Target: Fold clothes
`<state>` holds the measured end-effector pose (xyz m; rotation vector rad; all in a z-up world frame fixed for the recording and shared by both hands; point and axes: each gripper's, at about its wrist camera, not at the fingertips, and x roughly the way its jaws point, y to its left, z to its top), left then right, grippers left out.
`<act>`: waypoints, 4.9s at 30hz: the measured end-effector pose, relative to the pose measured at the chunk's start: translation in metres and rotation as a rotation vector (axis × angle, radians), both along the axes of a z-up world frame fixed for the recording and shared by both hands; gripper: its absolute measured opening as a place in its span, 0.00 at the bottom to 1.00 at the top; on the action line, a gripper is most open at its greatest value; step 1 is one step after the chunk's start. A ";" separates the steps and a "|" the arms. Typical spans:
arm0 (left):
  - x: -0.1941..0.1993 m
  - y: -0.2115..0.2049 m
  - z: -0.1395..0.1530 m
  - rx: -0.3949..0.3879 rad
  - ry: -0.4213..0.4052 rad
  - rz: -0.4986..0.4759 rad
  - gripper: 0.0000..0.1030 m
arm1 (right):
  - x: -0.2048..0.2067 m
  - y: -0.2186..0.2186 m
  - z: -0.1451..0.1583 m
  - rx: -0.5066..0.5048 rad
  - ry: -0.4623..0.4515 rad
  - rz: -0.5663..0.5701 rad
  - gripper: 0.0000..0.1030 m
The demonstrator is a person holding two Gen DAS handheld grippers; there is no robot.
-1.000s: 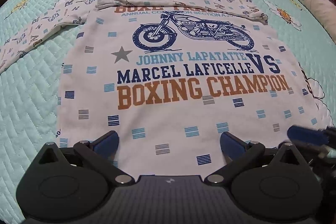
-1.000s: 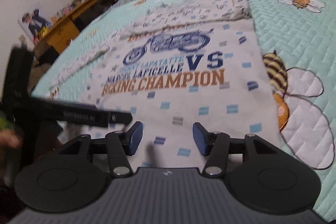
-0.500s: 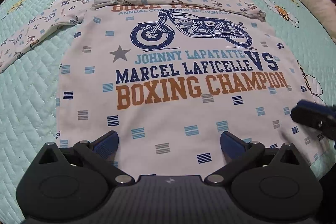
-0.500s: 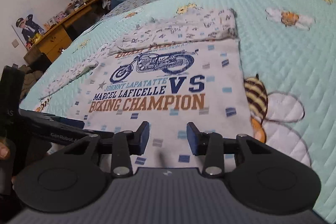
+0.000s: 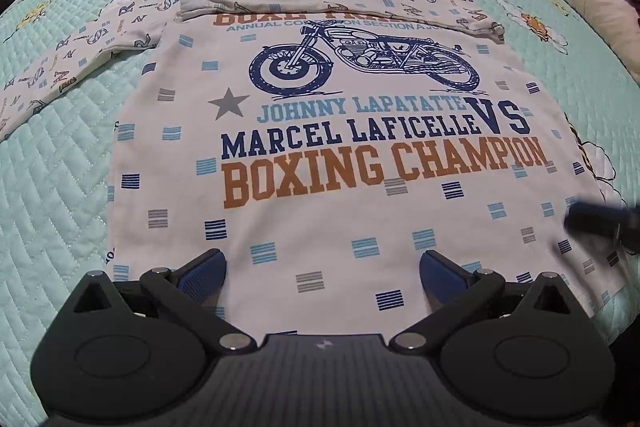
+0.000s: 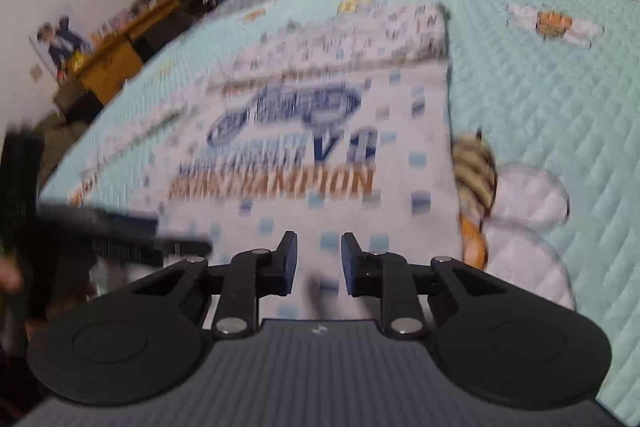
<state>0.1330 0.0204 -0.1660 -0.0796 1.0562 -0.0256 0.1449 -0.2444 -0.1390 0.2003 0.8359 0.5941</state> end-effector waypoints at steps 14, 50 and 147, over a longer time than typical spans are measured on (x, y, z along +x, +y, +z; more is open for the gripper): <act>-0.013 0.011 0.010 0.009 0.114 -0.108 0.99 | 0.007 -0.031 -0.028 0.136 0.209 -0.038 0.12; -0.019 0.033 0.033 -0.068 0.104 -0.144 0.95 | 0.009 -0.022 0.008 -0.012 0.098 0.009 0.19; -0.086 0.016 0.064 0.079 -0.089 -0.419 0.91 | -0.109 0.030 0.008 -0.464 -0.469 0.612 0.26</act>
